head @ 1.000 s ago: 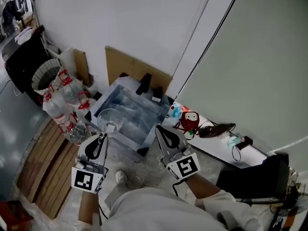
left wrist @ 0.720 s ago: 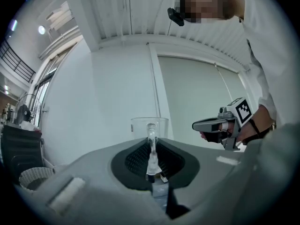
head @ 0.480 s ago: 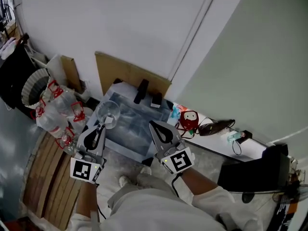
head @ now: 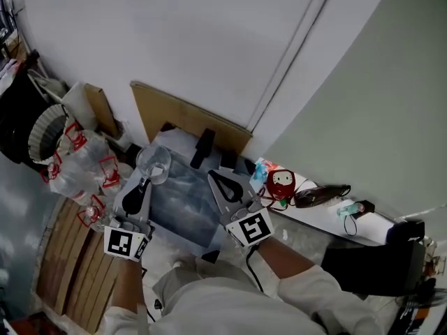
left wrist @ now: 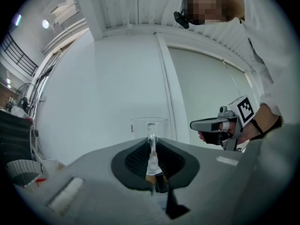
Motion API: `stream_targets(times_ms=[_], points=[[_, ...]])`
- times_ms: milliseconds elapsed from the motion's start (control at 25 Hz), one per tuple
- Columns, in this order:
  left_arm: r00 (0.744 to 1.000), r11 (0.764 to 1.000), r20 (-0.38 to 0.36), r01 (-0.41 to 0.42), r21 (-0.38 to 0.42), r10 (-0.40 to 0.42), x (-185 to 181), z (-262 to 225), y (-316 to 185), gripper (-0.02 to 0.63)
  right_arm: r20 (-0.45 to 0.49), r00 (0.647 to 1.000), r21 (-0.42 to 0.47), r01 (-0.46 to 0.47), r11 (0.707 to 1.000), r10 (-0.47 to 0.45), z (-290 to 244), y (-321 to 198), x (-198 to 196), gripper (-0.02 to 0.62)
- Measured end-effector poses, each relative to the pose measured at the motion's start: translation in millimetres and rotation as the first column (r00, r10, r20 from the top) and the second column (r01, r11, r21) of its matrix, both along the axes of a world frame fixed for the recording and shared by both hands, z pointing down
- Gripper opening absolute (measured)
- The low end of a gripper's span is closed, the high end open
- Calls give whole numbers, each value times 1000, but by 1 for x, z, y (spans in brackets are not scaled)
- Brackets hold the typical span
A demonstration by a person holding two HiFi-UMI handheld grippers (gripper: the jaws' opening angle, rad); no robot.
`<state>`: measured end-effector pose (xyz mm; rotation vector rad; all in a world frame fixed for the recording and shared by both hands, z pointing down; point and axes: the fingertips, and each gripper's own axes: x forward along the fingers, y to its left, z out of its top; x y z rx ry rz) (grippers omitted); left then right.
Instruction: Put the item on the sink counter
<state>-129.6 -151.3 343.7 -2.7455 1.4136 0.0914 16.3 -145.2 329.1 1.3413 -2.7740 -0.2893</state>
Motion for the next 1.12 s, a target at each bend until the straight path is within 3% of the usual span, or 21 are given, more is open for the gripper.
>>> stream_targets(times_ms=[240,600,1120], points=[[1000,1000,1,18,-19,-18,13,38,-45,18,58,998,-42,5,999,-3,19,-42,4,5],[999,998,29,-35,-48,37,27,113,-122,18,63,997,-82,-35,996,40,63,-112,0,5],[996,987,-17,-91,-130,89,48,219,-204,18,27,996,-135,-76,988,80,117,-189,6,5]])
